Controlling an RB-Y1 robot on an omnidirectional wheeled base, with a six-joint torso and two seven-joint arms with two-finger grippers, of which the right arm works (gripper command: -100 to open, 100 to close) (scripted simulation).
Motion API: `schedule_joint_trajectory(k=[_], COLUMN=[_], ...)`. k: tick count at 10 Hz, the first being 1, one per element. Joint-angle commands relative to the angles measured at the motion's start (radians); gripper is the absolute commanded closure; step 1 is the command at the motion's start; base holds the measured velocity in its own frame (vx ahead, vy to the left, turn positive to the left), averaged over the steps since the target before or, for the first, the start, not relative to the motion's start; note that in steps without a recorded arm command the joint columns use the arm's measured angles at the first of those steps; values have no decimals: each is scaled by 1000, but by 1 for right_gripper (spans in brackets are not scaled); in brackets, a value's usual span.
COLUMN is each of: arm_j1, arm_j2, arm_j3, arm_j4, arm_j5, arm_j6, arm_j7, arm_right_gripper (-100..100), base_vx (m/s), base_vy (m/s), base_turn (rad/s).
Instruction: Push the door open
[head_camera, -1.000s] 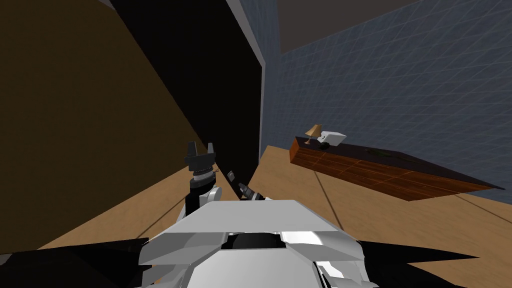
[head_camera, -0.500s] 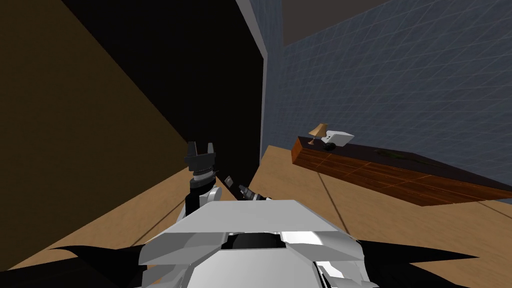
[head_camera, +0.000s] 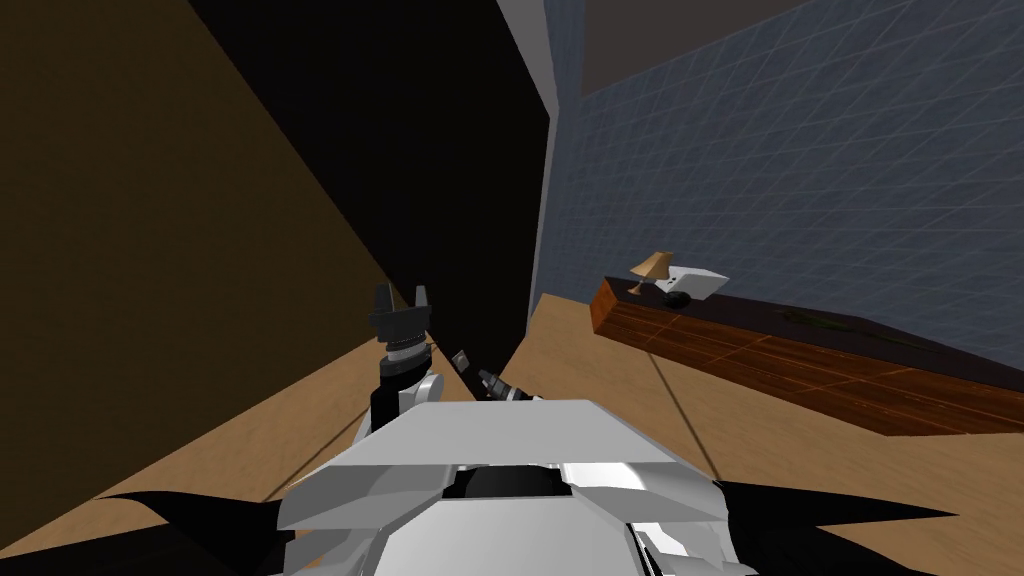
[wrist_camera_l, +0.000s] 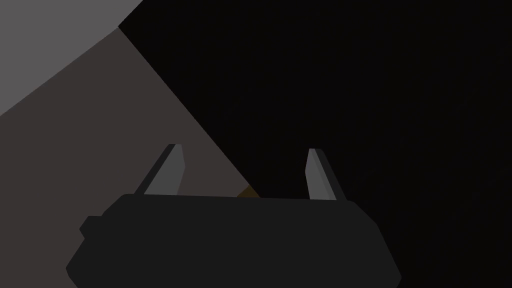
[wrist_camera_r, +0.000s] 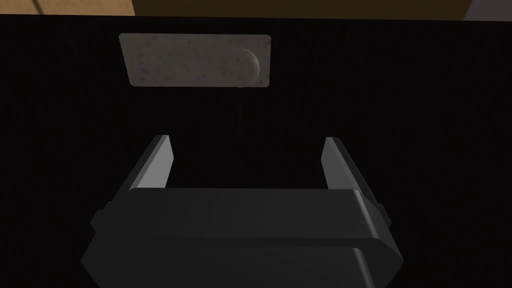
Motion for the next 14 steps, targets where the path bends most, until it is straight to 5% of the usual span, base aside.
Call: schedule_joint_trajectory(k=[1, 3, 4, 9, 10, 14], arm_j1=[2, 2, 2, 2, 3, 7], arm_j2=[3, 5, 5, 5, 18, 47], arm_j3=[-5, -6, -6, -6, -42, -120], arm_j4=[10, 14, 14, 14, 25, 47], arm_j5=[0, 0, 0, 0, -2, -7], arm_j6=[-7, -9, -9, -9, -1, 17], arm_j7=[0, 1, 1, 1, 13, 38], arm_right_gripper=[-100, -100, 100, 100, -100, -100], base_vx=[123, 59, -1, -8, -49, -85], base_vy=[171, 120, -9, -16, 74, 135], base_turn=[32, 12, 1, 1, -89, -82])
